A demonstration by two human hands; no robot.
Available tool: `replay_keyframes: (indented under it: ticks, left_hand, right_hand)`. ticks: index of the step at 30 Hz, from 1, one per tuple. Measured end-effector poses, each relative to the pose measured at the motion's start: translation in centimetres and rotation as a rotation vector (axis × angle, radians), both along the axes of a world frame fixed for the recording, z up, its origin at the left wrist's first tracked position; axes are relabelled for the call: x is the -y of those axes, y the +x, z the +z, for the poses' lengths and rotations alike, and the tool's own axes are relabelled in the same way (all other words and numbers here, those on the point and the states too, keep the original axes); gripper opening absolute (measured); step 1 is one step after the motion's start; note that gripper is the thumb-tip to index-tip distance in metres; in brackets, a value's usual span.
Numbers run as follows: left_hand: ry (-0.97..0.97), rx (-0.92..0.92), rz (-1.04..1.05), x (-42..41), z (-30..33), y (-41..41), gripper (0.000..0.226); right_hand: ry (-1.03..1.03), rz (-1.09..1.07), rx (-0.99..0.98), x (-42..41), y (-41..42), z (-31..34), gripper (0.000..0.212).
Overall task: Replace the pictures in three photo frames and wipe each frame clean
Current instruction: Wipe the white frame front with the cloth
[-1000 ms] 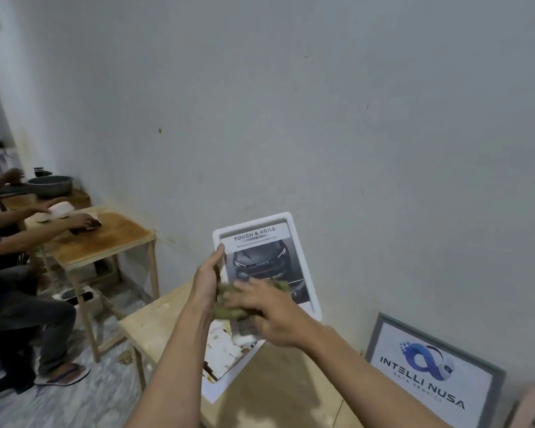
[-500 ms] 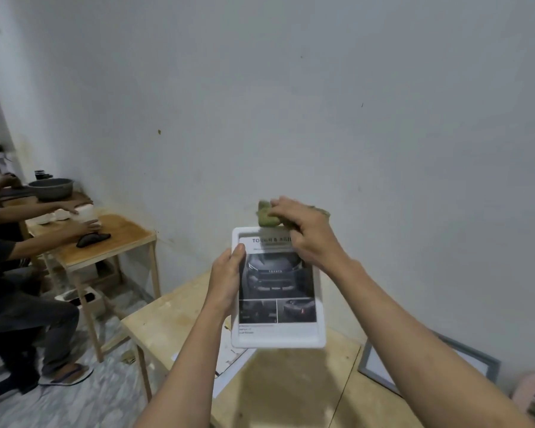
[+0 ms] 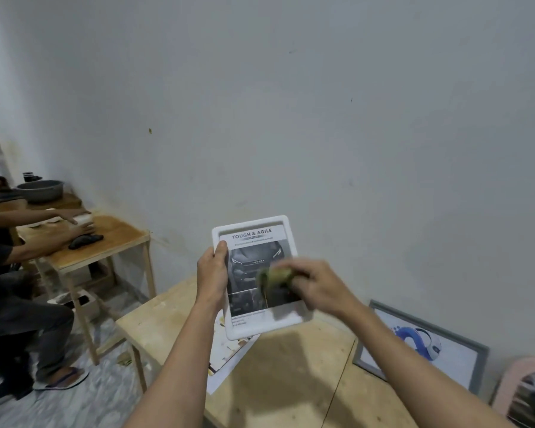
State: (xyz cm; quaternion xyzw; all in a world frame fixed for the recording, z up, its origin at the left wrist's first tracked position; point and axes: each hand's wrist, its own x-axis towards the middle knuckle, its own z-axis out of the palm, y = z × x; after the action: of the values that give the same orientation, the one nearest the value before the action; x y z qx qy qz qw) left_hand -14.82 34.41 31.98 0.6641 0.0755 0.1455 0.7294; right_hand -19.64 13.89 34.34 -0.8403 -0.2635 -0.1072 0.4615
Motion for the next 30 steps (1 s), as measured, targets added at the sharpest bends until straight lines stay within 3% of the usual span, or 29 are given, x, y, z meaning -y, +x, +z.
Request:
replay_keyframes:
  ticks: [3, 5, 8, 14, 18, 20, 22, 24, 26, 28, 30]
  left_hand:
    - [0.075, 0.029, -0.03, 0.8, 0.7, -0.1, 0.042]
    - [0.074, 0.069, -0.051, 1.0, 1.4, 0.0, 0.042]
    - [0.006, 0.105, -0.041, 0.0, 1.8, 0.2, 0.043]
    - [0.015, 0.074, 0.063, -3.0, 0.8, 1.1, 0.044]
    - [0.098, 0.032, 0.035, -3.1, 0.2, 1.6, 0.045]
    - [0.109, 0.032, 0.0, -2.7, 0.0, 1.4, 0.045]
    - [0.121, 0.055, -0.051, -1.4, 0.0, 1.0, 0.042]
    - [0.066, 0.077, -0.131, 0.5, 0.6, 0.5, 0.04]
    - [-0.122, 0.079, -0.18, 1.9, 1.4, 0.7, 0.037]
    - [-0.256, 0.084, -0.145, 2.1, 2.1, 1.2, 0.029]
    - [-0.241, 0.065, -0.094, 1.3, 2.4, 1.7, 0.027]
  right_hand:
    - [0.021, -0.155, 0.366, 0.7, 3.3, 5.5, 0.056]
    - [-0.149, -0.146, 0.412, 1.0, 5.0, 6.2, 0.059]
    - [-0.312, -0.097, 0.418, 1.1, 4.7, 2.1, 0.049]
    - [-0.301, 0.064, 0.032, 0.3, -0.4, -6.6, 0.04]
    - [-0.095, 0.058, -0.306, -0.2, -1.6, -2.7, 0.044]
    - [0.095, -0.038, -0.226, -0.3, -0.5, 0.7, 0.049]
    - [0.238, -0.194, -0.003, -0.6, 1.5, 4.0, 0.05]
    - [0.181, -0.242, 0.189, -1.9, 3.4, 5.5, 0.054]
    - [0.004, -0.184, 0.308, -3.5, 4.7, 4.3, 0.059]
    - [-0.127, -0.097, 0.33, -5.1, 4.9, 1.2, 0.061]
    - [-0.154, -0.02, 0.262, -6.0, 3.7, -2.6, 0.058]
